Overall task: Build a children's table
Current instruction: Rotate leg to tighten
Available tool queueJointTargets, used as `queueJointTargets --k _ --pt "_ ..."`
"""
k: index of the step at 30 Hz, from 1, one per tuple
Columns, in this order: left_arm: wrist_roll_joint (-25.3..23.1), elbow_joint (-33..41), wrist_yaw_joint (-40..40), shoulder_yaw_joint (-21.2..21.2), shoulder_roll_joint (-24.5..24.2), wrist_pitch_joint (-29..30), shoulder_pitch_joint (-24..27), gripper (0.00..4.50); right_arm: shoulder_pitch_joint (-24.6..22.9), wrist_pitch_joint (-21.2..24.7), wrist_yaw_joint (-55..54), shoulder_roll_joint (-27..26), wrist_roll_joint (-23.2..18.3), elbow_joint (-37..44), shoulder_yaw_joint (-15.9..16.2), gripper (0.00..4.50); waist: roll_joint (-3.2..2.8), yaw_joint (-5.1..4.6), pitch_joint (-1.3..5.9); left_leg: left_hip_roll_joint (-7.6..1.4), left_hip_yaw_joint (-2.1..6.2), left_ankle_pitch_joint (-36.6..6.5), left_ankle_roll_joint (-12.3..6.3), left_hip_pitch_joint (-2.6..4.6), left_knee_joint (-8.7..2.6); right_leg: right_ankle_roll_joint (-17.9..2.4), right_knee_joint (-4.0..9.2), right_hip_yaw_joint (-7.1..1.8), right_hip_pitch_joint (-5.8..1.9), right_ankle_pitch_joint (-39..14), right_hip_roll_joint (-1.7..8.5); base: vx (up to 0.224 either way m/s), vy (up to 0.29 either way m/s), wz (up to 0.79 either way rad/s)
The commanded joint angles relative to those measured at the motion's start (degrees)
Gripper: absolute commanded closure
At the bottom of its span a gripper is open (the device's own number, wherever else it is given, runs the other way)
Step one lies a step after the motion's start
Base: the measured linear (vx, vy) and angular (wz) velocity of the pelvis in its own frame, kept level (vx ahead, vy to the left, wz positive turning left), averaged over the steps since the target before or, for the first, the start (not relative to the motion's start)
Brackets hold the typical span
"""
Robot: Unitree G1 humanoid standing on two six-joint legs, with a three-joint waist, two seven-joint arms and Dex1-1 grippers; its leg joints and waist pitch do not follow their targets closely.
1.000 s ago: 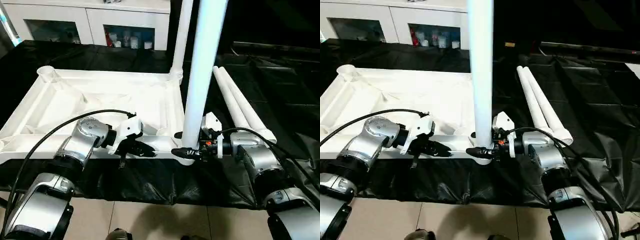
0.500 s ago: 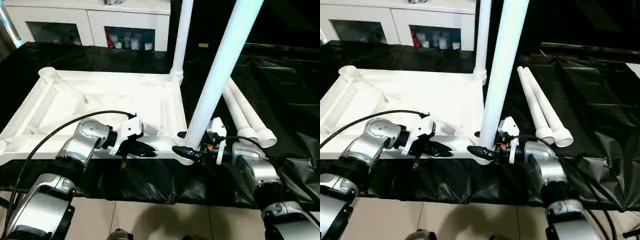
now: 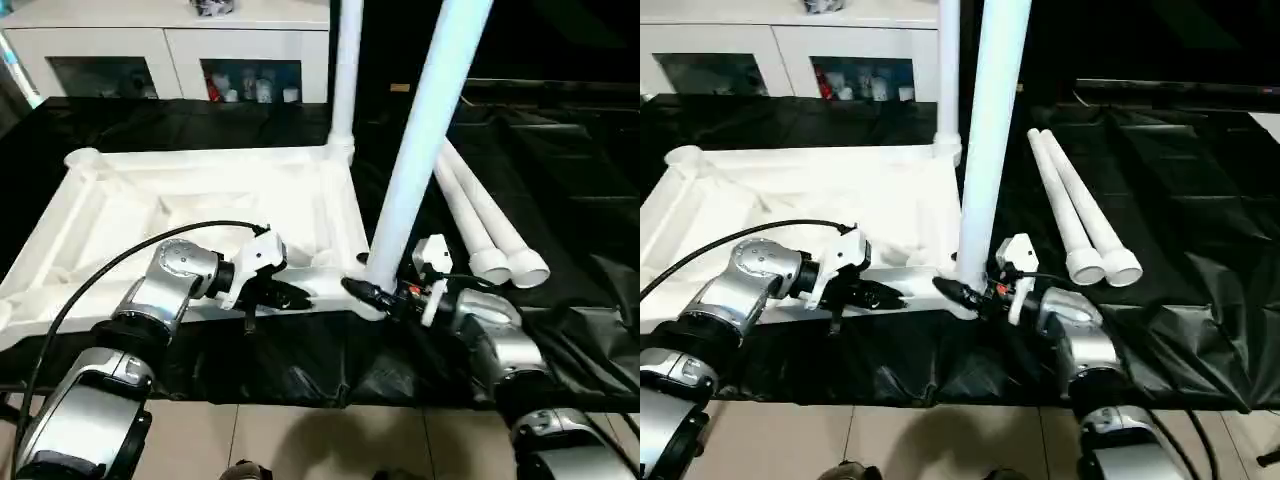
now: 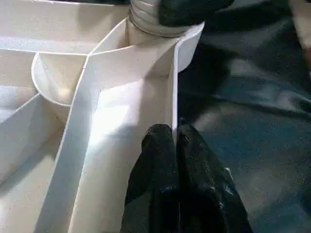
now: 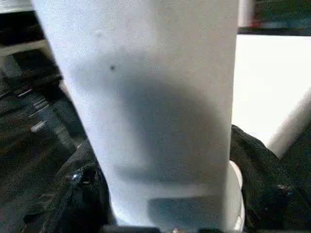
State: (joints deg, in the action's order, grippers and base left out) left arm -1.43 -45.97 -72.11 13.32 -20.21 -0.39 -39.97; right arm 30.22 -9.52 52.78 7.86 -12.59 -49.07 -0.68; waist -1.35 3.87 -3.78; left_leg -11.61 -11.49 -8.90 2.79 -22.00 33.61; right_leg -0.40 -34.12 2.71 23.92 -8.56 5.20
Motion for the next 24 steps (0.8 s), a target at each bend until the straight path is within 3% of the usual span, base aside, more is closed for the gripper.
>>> queueJointTargets --k 1,2,3,5,6,7,9,11,14,24 --pt "1.24 1.75 5.20 -2.37 2.16 1.04 -2.03 4.50 -0.01 0.22 -10.52 -1.19 3.51 -6.26 -0.54 1.71 -0.75 -0.13 4.18 -1.43 1.18 -24.26 2.10 1.81 -4.61 -14.20 4.18 -1.44 -2.15 -20.57 2.83 0.000 0.000 0.00" --pt "1.14 1.67 7.40 -2.69 3.22 1.87 -2.14 4.50 0.69 -0.11 -14.10 -1.89 3.64 -7.62 -1.23 1.71 -0.73 -0.45 4.08 -1.33 1.19 -24.82 2.42 1.91 -4.53 -13.53 4.53 -1.48 -1.97 -22.51 2.88 0.000 0.000 0.00" --pt "1.03 1.75 9.78 -3.02 4.33 2.74 -2.23 4.50 1.40 -0.10 -17.96 -2.38 3.99 -8.93 -1.72 1.71 0.12 -0.56 4.07 -1.27 1.16 -24.92 2.04 1.88 -4.55 -12.89 4.80 -1.42 -2.03 -23.61 2.79 0.000 0.000 0.00" --pt "0.25 1.91 15.12 -3.21 7.04 4.05 -2.44 4.50 2.99 -0.76 -25.51 -3.70 4.33 -11.49 -2.69 1.71 -0.29 -0.66 3.98 -1.31 1.24 -24.58 1.87 1.87 -4.58 -11.97 4.90 -1.50 -1.81 -25.02 2.88 0.000 0.000 0.00" --pt "0.25 1.91 15.12 -3.21 7.04 4.05 -2.44 4.50 2.99 -0.76 -25.51 -3.70 4.33 -11.49 -2.69 1.71 -0.29 -0.66 3.98 -1.31 1.24 -24.58 1.87 1.87 -4.58 -11.97 4.90 -1.50 -1.81 -25.02 2.88 0.000 0.000 0.00" --pt "-0.63 1.54 22.01 -3.58 10.64 5.70 -3.15 4.50 4.87 -0.88 -32.70 -5.51 3.56 -14.06 -4.15 1.71 0.21 -0.64 4.06 -1.24 1.14 -24.47 1.48 1.92 -4.49 -11.31 5.07 -1.53 -1.74 -25.60 2.84 0.000 0.000 0.00" --pt "-1.06 1.44 25.49 -3.65 12.85 6.45 -3.54 4.50 6.01 -1.09 -36.78 -6.74 2.83 -15.52 -5.16 1.71 -0.10 -0.41 4.02 -1.22 1.07 -25.02 1.65 2.53 -4.30 -11.14 5.45 -1.47 -1.26 -26.47 2.77 0.000 0.000 0.00" --pt "-2.35 1.59 28.25 -2.64 14.39 5.81 -3.58 4.50 7.39 -2.00 -40.88 -8.21 2.30 -17.33 -6.42 1.71 0.20 -0.42 4.06 -1.10 1.13 -24.20 0.94 1.75 -4.52 -10.61 5.34 -1.44 -1.79 -25.40 2.73 0.000 0.000 0.00" --pt "-2.59 2.08 28.72 -2.09 15.11 5.54 -3.34 4.50 8.28 -2.78 -43.05 -9.41 2.30 -18.47 -7.05 1.71 0.06 -0.43 4.18 -0.96 1.16 -24.02 0.15 1.53 -4.57 -9.73 5.34 -1.42 -1.77 -24.93 2.74 0.000 0.000 0.00" --pt "-2.72 4.27 27.79 -1.92 14.47 5.45 -1.84 4.50 9.67 -6.50 -42.39 -10.74 3.55 -19.83 -6.61 1.71 -0.16 -0.59 4.21 -1.02 1.23 -25.09 0.06 1.38 -4.71 -9.97 5.29 -1.38 -1.81 -24.44 2.77 0.000 0.000 0.00"
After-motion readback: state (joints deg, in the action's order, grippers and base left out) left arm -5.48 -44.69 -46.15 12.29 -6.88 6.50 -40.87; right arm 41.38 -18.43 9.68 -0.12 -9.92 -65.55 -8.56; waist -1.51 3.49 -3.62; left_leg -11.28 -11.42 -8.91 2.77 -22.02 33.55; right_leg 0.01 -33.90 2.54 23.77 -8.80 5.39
